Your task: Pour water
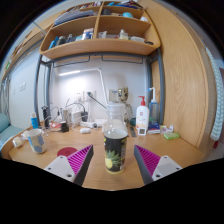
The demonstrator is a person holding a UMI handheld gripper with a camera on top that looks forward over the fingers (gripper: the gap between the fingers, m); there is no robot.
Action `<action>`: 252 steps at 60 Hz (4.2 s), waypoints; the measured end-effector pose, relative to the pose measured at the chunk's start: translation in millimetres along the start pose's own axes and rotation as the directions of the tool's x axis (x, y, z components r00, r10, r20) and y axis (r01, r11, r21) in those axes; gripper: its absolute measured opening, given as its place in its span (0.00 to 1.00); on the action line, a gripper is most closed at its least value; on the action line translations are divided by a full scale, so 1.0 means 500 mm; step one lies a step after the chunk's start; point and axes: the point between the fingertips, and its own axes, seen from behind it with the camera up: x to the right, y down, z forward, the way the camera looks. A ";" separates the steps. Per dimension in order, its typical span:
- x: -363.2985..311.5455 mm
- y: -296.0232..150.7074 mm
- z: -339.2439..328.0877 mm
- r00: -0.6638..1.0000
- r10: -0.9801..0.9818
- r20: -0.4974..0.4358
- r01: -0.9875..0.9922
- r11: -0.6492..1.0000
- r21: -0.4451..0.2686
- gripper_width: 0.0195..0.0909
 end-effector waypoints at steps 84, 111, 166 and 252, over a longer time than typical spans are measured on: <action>-0.242 -0.149 0.143 0.582 -0.813 0.022 0.795 0.574 0.199 0.10; -0.482 -0.163 0.185 -0.370 -0.902 -0.224 0.881 -0.417 0.223 0.10; -0.425 -0.137 0.166 0.626 -0.738 0.251 0.699 0.674 0.239 0.11; -0.236 -0.006 0.018 0.976 0.033 0.216 -0.020 0.998 -0.059 0.85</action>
